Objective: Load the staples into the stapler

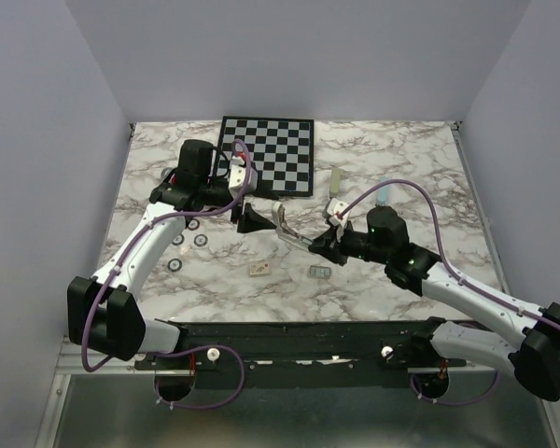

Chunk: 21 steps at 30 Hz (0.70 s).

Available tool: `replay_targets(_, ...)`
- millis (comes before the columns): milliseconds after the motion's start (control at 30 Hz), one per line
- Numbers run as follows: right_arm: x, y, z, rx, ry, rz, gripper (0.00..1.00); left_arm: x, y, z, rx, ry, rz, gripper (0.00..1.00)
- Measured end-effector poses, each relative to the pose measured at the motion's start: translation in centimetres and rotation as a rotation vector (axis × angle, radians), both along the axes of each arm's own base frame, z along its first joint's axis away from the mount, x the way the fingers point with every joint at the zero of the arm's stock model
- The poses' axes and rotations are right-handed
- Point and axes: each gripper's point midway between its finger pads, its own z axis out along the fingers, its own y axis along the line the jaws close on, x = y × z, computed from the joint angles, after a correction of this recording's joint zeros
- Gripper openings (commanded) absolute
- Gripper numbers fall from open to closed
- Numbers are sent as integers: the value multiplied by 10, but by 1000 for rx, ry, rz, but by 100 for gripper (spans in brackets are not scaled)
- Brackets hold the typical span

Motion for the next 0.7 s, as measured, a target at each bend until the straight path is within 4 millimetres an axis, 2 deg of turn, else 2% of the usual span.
replay_targets(267, -5, -1, 2, -6, 1, 20, 1, -11, -1, 3, -24, 39, -46, 70)
replay_targets(533, -13, -1, -3, -20, 28, 58, 1, -21, -2, 10, -53, 79, -87, 52)
replay_targets(633, -14, 0, -2, -22, 29, 64, 1, -22, -2, 11, -57, 91, -92, 49)
replay_targets(700, -14, 1, 1, -18, 22, 69, 1, -23, -3, 13, -63, 96, -96, 43)
